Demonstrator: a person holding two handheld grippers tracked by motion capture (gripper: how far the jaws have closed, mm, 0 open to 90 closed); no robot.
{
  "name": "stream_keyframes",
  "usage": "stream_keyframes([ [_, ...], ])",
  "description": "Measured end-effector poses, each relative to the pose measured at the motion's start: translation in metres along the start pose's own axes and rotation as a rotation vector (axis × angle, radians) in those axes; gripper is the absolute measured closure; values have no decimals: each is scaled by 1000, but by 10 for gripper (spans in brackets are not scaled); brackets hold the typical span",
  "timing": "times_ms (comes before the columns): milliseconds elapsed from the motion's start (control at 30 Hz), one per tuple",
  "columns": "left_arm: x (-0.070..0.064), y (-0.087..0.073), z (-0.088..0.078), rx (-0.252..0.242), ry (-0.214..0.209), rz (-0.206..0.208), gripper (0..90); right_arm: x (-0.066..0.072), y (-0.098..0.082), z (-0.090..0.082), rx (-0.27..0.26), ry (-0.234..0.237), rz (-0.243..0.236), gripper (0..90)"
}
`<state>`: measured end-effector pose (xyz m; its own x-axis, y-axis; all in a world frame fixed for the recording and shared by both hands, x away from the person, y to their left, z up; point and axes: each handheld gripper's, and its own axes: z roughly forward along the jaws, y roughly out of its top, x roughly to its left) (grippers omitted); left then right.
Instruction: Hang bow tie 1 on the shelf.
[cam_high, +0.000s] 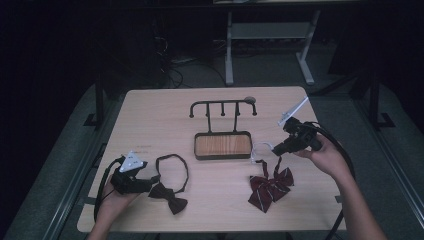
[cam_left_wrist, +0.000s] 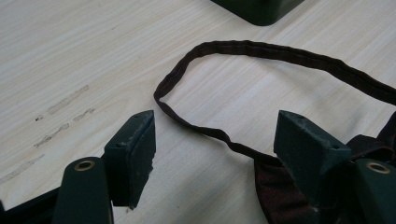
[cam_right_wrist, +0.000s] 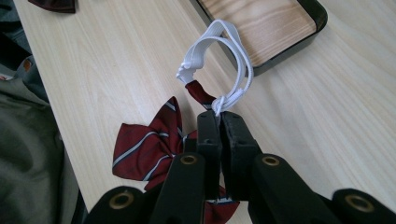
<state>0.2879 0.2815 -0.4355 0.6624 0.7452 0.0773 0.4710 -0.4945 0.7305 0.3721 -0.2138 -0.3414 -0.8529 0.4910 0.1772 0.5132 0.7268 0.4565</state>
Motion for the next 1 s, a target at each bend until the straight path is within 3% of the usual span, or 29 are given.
stream_keyframes([
  [600,0,0,0,-9,2,-14,299,4,15,-21,-14,-17,-36,860],
  [1000,1,0,-1,-4,4,-1,299,5,25,-29,-20,-29,-50,860],
])
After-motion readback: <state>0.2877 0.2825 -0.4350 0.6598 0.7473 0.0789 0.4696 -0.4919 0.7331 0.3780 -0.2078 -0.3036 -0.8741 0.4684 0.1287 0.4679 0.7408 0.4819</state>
